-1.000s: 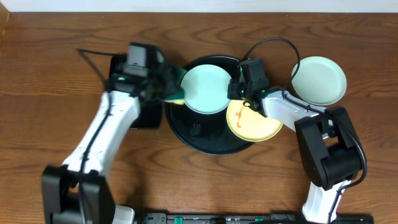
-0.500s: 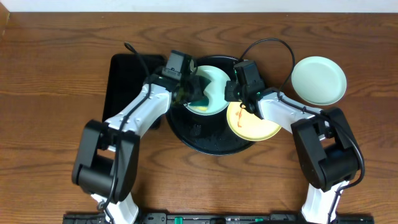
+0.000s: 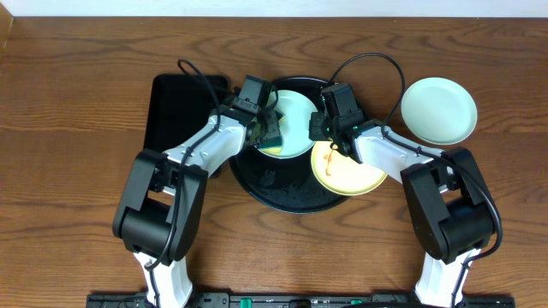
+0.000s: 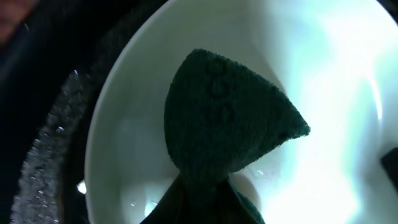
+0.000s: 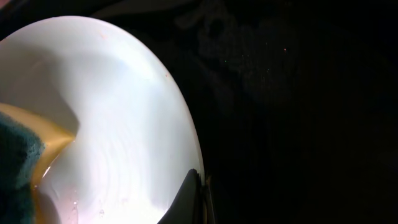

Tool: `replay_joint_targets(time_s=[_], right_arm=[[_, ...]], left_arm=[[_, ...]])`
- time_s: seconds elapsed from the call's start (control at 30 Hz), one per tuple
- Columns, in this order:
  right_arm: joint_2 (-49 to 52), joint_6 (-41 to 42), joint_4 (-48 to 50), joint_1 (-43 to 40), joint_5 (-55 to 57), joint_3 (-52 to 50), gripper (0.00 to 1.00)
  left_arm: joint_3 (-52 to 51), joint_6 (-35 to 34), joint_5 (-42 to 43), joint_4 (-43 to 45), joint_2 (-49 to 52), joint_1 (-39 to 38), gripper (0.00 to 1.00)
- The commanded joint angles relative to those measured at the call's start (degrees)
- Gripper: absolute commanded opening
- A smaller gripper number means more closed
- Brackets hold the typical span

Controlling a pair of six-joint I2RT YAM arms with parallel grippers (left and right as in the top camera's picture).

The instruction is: Clean dirty plates on tray and stack at the side

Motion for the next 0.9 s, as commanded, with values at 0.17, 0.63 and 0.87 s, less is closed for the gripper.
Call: replay_joint_targets(time_s=[0.17, 0.63, 0.87], right_arm=[[0.9, -3.5, -2.6, 1.4, 0.1, -0.8, 0.02], [-0.8, -8.2, -4.5, 1.5, -0.1, -0.4, 0.02], [-9.3, -13.6, -8.6, 1.5, 1.6, 3.5, 0.02]], left_arm=[[-0.3, 7.1, -20.9, 1.1, 1.0, 1.5, 0.07], [-0.2, 7.2, -20.9, 7.0, -15.3, 4.9, 0.08], [-0.2, 6.8, -20.0, -6.5, -28.6, 13.3, 0.08]])
